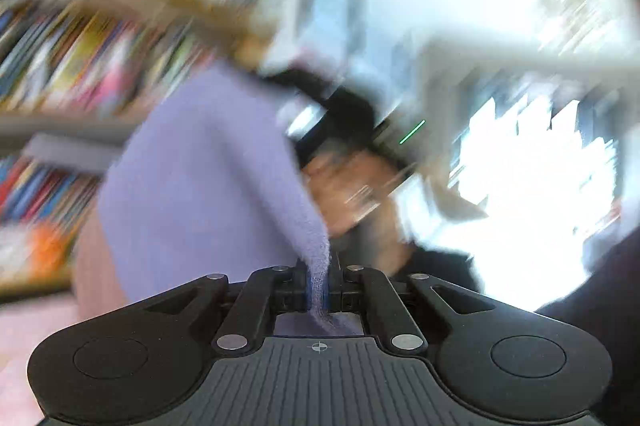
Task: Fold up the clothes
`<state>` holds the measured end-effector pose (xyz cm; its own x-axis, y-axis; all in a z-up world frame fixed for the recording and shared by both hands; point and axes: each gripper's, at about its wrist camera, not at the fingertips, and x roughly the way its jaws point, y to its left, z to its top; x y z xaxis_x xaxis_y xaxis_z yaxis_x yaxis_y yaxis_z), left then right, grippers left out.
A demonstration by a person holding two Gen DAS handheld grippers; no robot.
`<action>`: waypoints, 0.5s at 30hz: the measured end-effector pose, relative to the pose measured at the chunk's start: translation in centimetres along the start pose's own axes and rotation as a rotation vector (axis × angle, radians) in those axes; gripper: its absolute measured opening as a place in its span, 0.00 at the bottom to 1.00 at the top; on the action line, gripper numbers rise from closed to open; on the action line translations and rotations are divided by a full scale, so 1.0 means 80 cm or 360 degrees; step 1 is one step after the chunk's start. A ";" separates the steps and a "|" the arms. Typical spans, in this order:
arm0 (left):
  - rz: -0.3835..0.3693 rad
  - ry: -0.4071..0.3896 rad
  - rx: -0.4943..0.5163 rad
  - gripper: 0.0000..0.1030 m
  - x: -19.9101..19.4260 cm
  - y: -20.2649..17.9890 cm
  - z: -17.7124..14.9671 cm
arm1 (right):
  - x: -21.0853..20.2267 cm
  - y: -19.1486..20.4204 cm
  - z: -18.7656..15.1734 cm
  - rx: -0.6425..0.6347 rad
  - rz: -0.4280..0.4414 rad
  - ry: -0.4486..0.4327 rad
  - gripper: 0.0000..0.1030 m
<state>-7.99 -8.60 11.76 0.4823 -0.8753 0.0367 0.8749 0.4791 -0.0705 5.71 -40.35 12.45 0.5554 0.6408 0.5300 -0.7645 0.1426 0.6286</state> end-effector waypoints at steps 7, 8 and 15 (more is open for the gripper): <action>0.0139 -0.0173 -0.0265 0.05 -0.083 0.055 0.012 | 0.111 0.014 -0.040 -0.0084 -0.0103 0.0339 0.11; 0.0239 -0.0107 -0.0338 0.05 -0.093 0.067 -0.004 | 0.123 -0.004 -0.065 -0.0083 -0.0178 0.0434 0.11; 0.1115 0.0342 -0.0480 0.14 -0.177 0.123 -0.121 | 0.175 -0.151 -0.260 -0.0193 -0.0888 0.1192 0.13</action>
<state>-6.61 7.87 0.88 0.8702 -0.3850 -0.3074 0.3065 0.9116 -0.2739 15.90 -17.46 0.46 0.5288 0.7683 -0.3605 -0.5037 0.6260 0.5953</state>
